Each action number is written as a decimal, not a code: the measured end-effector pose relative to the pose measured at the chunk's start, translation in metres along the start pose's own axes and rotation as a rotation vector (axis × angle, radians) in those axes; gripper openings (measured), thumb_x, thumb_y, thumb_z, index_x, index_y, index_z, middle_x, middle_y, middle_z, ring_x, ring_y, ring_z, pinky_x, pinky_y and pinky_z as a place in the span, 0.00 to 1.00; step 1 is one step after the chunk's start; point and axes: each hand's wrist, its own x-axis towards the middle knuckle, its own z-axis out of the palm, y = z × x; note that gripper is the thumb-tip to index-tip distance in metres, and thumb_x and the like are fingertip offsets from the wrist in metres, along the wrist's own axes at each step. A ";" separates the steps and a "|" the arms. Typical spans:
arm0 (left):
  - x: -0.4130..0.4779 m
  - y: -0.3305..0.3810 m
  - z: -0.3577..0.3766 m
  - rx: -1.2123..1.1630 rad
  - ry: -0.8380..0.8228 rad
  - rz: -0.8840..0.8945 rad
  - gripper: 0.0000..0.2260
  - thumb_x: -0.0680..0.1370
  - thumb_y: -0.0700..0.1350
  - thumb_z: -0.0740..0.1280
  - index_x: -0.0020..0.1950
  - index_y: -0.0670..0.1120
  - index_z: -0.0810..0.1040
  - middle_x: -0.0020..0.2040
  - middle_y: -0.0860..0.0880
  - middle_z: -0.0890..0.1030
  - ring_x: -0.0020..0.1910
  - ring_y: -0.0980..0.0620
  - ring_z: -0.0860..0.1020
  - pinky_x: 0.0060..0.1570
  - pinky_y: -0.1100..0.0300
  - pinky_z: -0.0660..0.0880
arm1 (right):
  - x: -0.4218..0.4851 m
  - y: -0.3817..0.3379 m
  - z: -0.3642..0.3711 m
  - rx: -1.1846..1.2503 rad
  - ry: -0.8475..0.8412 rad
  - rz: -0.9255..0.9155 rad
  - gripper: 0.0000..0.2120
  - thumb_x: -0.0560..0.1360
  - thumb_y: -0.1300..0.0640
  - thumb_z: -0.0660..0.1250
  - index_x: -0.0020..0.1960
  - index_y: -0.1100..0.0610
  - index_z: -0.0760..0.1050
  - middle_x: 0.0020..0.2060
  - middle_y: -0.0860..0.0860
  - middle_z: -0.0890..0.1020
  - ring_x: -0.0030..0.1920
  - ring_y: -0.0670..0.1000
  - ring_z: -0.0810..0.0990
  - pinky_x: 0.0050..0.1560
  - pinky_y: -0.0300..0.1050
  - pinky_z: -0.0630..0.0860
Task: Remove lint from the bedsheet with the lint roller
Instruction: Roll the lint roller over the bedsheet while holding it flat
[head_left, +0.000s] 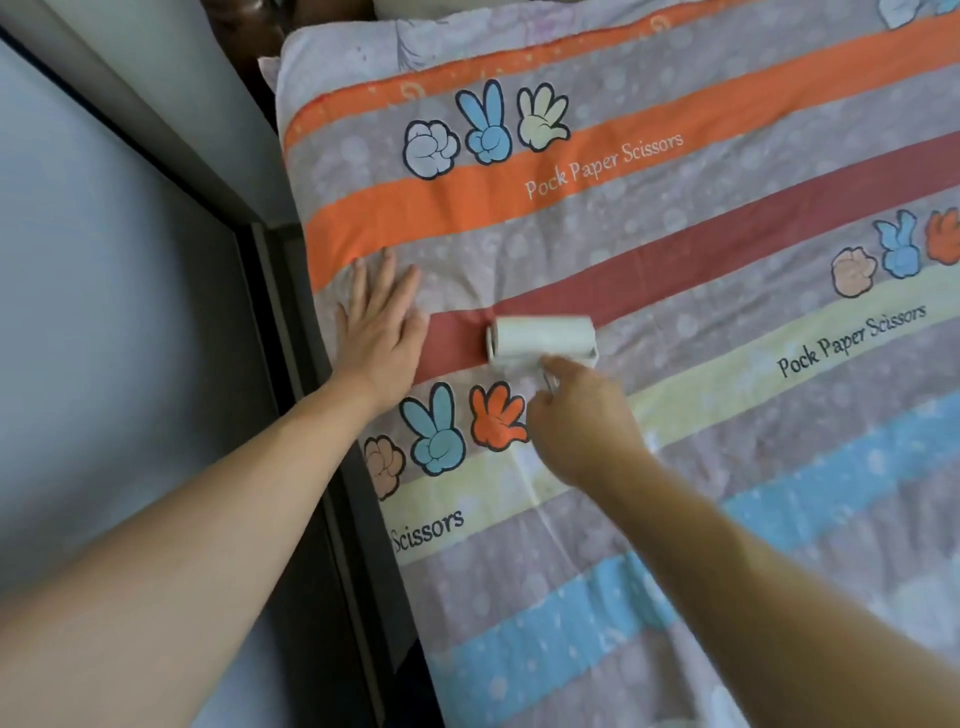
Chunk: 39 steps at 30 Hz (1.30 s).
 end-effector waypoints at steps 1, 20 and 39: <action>0.000 0.001 0.000 0.006 0.005 -0.005 0.24 0.87 0.52 0.50 0.83 0.55 0.51 0.83 0.55 0.39 0.80 0.51 0.32 0.78 0.39 0.37 | -0.019 0.010 0.009 -0.010 -0.034 0.015 0.23 0.76 0.60 0.57 0.70 0.51 0.69 0.52 0.56 0.80 0.49 0.57 0.79 0.49 0.49 0.78; -0.052 0.005 0.001 -1.047 0.258 -0.502 0.21 0.82 0.63 0.52 0.71 0.58 0.71 0.64 0.51 0.79 0.63 0.49 0.79 0.65 0.42 0.76 | -0.010 -0.043 -0.003 0.031 0.022 -0.237 0.24 0.77 0.57 0.58 0.72 0.45 0.67 0.45 0.51 0.79 0.36 0.48 0.76 0.36 0.41 0.71; -0.066 0.008 0.007 -1.006 0.100 -0.435 0.30 0.79 0.64 0.59 0.79 0.63 0.55 0.73 0.56 0.71 0.70 0.55 0.73 0.72 0.46 0.69 | -0.111 0.051 0.042 -0.178 -0.208 -0.108 0.25 0.78 0.52 0.58 0.74 0.38 0.61 0.42 0.50 0.81 0.44 0.52 0.79 0.44 0.47 0.75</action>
